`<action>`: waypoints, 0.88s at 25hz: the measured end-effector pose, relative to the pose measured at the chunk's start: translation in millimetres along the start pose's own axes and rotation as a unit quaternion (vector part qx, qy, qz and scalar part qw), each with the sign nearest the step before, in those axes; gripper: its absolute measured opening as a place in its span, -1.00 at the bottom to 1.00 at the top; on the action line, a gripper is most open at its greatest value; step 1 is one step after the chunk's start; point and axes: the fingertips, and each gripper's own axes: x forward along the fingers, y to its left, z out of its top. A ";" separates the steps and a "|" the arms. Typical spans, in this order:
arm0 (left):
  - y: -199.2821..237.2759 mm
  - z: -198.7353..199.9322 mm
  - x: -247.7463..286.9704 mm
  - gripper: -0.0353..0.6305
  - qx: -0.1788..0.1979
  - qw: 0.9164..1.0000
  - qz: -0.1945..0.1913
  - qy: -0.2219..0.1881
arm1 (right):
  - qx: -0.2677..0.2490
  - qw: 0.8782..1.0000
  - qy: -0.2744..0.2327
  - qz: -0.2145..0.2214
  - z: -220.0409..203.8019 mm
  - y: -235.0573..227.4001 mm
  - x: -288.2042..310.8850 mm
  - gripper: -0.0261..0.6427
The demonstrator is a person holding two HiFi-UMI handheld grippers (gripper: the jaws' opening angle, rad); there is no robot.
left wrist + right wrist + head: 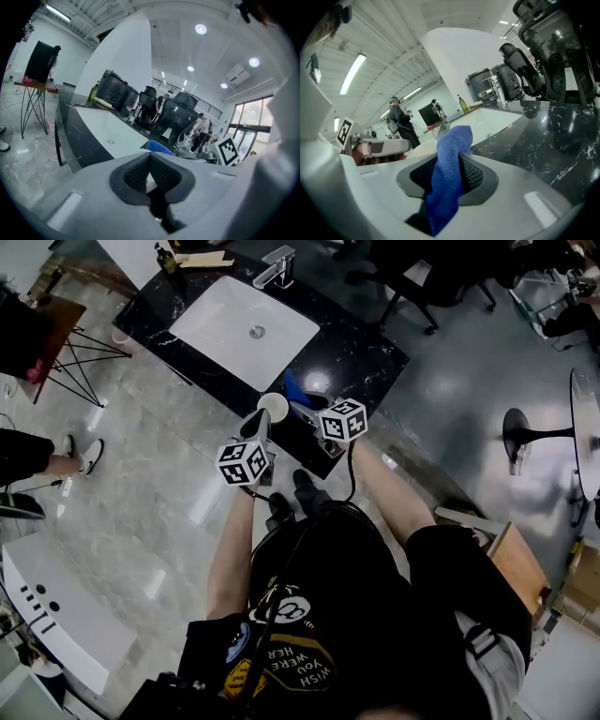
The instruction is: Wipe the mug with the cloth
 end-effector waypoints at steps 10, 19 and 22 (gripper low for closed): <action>-6.2 -4.3 5.7 -0.88 -0.005 1.000 -0.005 0.000 | -0.166 0.981 0.068 0.069 -45.0 60.7 -28.9 -0.56; -4.0 -5.1 10.5 -0.88 -0.002 1.000 0.005 0.013 | -0.221 0.965 0.111 -0.087 -20.0 -18.9 -8.5 -0.56; -4.0 -4.4 9.9 -0.88 -0.005 1.000 0.007 0.010 | -0.240 0.959 0.129 -0.077 -26.8 -10.4 -2.2 -0.56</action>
